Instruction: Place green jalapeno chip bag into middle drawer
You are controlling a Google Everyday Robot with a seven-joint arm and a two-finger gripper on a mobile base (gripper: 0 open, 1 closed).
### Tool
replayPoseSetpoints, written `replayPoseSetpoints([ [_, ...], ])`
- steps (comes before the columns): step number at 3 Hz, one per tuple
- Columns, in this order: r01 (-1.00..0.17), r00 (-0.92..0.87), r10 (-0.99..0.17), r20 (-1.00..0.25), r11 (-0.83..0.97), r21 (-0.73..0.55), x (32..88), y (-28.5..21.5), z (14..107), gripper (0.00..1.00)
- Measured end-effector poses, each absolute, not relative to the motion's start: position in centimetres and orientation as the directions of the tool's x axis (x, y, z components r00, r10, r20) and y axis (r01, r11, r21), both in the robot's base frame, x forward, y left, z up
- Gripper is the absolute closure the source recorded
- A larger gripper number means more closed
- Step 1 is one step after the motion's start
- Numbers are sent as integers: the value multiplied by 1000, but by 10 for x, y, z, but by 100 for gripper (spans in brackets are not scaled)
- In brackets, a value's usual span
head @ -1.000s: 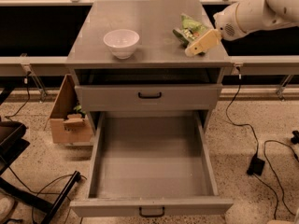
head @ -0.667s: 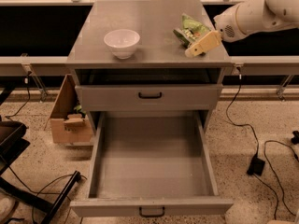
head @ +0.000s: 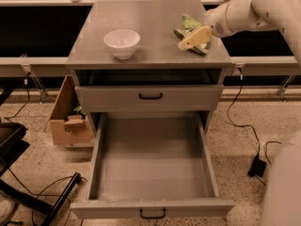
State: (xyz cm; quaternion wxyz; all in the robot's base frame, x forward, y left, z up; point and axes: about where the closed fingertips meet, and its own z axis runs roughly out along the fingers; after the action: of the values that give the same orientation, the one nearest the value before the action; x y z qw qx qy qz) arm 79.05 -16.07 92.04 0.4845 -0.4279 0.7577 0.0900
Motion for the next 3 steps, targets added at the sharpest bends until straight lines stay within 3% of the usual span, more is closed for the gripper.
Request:
replayPoseSetpoints([
  [1, -717, -141, -531, -836, 637, -284, 841, -159, 912, 0],
  [3, -682, -189, -508, -840, 684, -260, 872, -173, 895, 0],
])
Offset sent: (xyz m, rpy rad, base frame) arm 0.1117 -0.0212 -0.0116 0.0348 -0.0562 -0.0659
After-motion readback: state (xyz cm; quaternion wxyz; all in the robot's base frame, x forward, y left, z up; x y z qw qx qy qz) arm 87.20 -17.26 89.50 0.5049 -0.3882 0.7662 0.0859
